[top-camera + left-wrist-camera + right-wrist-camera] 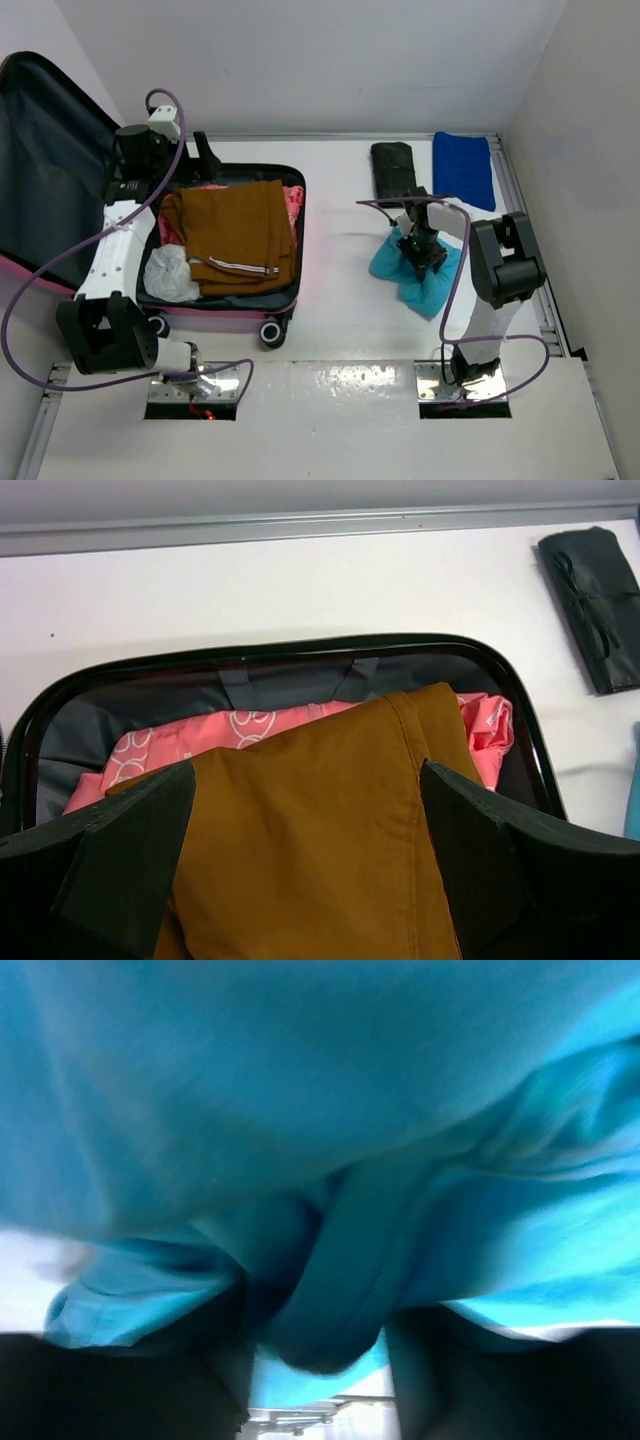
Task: Pack the luggage
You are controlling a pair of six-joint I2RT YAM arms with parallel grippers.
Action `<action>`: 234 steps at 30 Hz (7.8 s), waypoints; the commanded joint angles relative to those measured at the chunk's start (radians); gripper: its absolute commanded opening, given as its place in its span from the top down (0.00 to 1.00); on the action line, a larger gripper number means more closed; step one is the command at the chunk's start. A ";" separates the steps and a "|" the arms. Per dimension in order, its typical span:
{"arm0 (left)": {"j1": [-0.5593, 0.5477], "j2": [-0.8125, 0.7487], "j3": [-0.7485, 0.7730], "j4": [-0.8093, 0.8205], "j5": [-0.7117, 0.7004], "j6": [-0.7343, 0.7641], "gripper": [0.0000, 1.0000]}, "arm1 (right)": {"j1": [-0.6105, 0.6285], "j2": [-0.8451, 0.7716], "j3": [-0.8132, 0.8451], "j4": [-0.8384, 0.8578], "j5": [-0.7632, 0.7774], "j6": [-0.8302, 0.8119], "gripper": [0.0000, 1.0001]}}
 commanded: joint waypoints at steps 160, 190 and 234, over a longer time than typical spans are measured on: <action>0.114 -0.151 -0.010 0.094 -0.088 -0.050 0.01 | 0.194 0.062 0.716 0.562 -0.032 0.077 0.28; 0.020 -0.143 0.050 -0.032 -0.216 0.004 0.01 | -0.310 0.676 1.106 0.141 0.184 0.394 0.26; 0.270 -0.192 0.035 -0.035 0.019 -0.118 0.01 | 0.551 0.602 1.132 0.488 -0.917 1.058 0.97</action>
